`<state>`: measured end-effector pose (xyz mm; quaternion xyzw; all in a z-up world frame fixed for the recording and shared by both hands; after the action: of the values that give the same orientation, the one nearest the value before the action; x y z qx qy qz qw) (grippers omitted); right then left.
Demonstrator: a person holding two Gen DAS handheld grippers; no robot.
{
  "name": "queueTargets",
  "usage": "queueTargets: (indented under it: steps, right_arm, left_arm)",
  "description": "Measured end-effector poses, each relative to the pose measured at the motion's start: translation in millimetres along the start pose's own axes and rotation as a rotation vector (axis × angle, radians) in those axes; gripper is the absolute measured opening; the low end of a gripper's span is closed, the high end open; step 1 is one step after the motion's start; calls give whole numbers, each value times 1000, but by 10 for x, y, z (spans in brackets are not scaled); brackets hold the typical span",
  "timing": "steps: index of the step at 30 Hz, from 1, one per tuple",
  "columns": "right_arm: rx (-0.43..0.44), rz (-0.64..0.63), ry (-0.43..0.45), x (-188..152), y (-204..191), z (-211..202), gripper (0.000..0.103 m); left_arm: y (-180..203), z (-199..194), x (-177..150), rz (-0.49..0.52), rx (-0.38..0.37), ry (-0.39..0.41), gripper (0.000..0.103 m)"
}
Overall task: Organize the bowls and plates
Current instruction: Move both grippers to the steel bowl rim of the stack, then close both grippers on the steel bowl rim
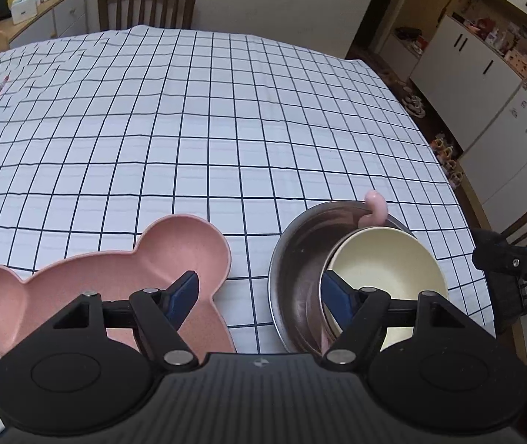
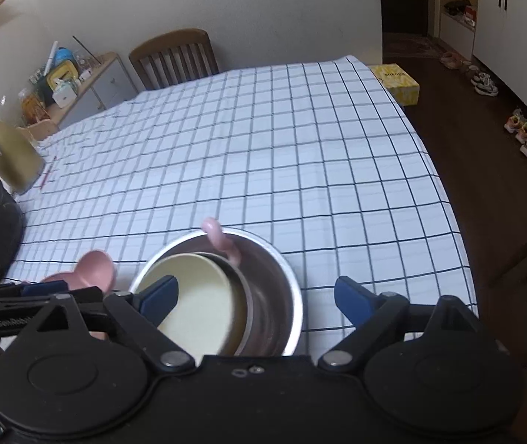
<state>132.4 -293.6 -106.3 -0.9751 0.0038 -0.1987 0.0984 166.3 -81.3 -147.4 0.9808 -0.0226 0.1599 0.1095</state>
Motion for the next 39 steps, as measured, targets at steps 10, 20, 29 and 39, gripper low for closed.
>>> queueTargets:
  steps: [10,20,29,39]
  right_arm:
    - [39,-7,-106,-33,241,346,83]
    - [91,43,-160,64,409,524,67]
    - [82,-14,-227,-37,372,688,53]
    - [144,-42,-278,-108,271,791,9]
  left_arm:
    - [-59,168,-14,-47,-10,-14,71]
    - [-53,237,-5,-73,1,-25,64]
    - [-50,296,-13,-89,19,-41,50]
    - [4,347,12,-88,22,-54,39]
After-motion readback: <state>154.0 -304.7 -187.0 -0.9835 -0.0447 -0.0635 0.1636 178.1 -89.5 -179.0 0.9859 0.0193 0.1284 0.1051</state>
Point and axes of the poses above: each gripper's, at about its wrist camera, not at the fingertips, and z roughly the way its jaws point, y to its right, x to its top, the point moved 8 cm from there along z, roughly the way its jaws point, and after that the axes turned 12 degrees about -y, right-handed, at the moved point
